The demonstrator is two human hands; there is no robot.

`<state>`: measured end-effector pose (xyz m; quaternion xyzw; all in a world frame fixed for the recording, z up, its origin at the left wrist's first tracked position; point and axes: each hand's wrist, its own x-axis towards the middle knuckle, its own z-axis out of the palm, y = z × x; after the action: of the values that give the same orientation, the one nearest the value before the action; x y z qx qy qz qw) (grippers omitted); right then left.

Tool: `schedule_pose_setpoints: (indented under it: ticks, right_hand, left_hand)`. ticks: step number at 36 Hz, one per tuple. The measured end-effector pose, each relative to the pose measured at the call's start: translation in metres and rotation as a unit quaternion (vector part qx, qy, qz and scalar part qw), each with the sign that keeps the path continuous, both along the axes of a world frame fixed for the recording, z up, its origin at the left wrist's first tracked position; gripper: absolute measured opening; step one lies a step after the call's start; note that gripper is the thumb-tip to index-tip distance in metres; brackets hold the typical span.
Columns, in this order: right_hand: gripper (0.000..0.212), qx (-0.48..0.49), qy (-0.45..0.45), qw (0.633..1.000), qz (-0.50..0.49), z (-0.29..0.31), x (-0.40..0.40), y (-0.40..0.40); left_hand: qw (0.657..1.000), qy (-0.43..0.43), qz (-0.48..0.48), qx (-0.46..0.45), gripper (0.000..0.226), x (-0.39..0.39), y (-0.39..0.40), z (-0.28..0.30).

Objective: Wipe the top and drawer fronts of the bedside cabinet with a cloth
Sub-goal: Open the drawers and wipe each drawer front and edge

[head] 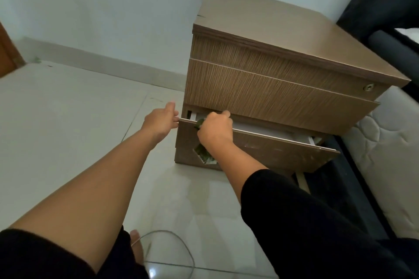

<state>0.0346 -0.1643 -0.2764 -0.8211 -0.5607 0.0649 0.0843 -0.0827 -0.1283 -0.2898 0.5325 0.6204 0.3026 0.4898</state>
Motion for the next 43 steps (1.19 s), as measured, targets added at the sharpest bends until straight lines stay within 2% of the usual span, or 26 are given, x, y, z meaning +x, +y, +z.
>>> schedule_pose_setpoints:
  ticks: [10,16,19,24,27,31,34,38,43]
  right_hand:
    - [0.043,0.027,0.003,0.999,0.042,-0.01,-0.031,0.012]
    - [0.037,0.072,0.04,0.99,0.118,-0.017,-0.035,0.005]
    - [0.04,0.089,0.064,0.982,0.157,-0.016,-0.028,-0.001]
    - [0.037,0.096,0.026,0.966,0.24,-0.019,-0.007,-0.022]
    - [0.043,0.078,0.017,0.974,0.214,-0.025,0.007,-0.036]
    - [0.057,0.024,0.037,0.99,0.131,-0.033,0.031,-0.056]
    - [0.073,-0.015,-0.032,0.993,0.109,-0.04,0.048,-0.066]
    - [0.075,-0.034,-0.067,0.992,0.099,-0.046,0.058,-0.07]
    - [0.075,-0.034,-0.09,0.99,0.105,-0.053,0.061,-0.064]
  left_hand:
    - [0.991,-0.11,0.001,-0.076,0.07,-0.006,0.0,0.009]
    - [0.983,-0.152,0.041,-0.09,0.072,-0.007,-0.001,0.003]
    - [0.982,-0.151,0.056,-0.093,0.072,-0.007,0.0,0.0]
    - [0.99,-0.091,0.06,-0.087,0.07,-0.001,-0.001,0.0]
    - [0.991,-0.072,0.077,-0.082,0.071,0.004,0.001,-0.001]
    - [0.991,-0.058,0.089,-0.087,0.072,0.01,0.0,-0.004]
    - [0.987,-0.092,0.095,-0.09,0.07,0.016,0.0,-0.005]
    - [0.989,-0.077,0.11,-0.069,0.066,0.021,-0.001,-0.007]
    - [0.987,-0.106,0.096,-0.08,0.059,0.02,0.004,-0.009]
